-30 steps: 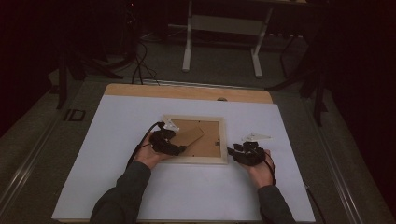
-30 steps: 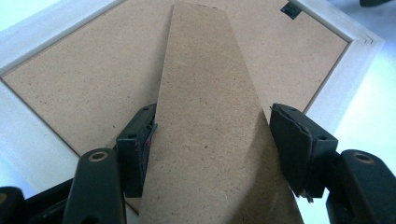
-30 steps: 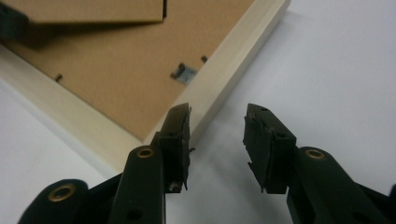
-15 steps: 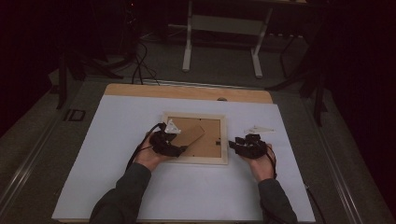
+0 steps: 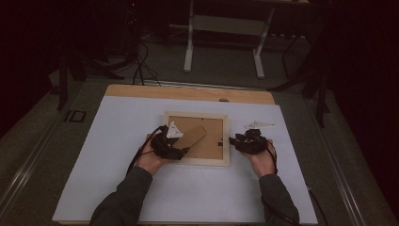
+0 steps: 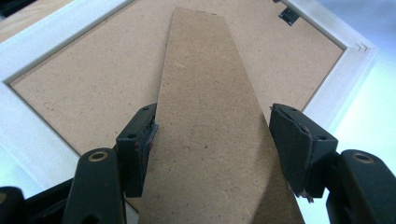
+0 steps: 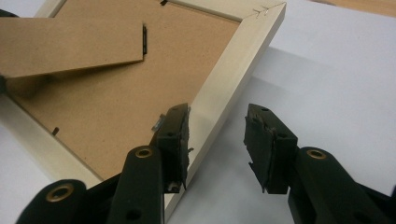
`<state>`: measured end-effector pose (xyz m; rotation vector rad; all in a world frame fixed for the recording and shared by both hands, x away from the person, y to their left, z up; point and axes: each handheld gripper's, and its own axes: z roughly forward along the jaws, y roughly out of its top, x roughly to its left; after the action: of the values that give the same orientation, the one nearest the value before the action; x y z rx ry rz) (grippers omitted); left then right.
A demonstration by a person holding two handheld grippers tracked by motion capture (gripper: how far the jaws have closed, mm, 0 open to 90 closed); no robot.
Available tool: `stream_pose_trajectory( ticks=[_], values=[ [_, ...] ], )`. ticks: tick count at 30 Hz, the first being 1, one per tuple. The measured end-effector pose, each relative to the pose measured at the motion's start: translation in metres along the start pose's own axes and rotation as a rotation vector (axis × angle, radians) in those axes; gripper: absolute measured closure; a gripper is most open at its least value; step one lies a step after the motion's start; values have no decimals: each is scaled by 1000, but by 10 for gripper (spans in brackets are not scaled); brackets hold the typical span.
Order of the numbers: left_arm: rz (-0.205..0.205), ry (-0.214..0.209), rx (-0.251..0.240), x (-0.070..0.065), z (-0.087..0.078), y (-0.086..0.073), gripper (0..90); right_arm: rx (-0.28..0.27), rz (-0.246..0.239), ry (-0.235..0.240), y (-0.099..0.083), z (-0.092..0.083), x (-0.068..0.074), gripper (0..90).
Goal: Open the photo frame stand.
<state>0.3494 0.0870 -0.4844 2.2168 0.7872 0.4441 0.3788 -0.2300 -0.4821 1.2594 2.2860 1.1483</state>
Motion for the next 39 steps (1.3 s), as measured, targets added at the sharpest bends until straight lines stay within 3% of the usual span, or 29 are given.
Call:
stream_pose_trajectory(
  ticks=[10, 21, 39],
  values=[
    [23, 27, -22, -7, -5, 1, 384, 14, 25, 10, 9, 7, -6, 591],
    [56, 52, -41, -11, -7, -1, 384, 34, 2, 20, 21, 12, -5, 571],
    [122, 110, -82, -23, -11, -5, 383, 86, 60, 58, 31, 28, -9, 498]
  ],
)
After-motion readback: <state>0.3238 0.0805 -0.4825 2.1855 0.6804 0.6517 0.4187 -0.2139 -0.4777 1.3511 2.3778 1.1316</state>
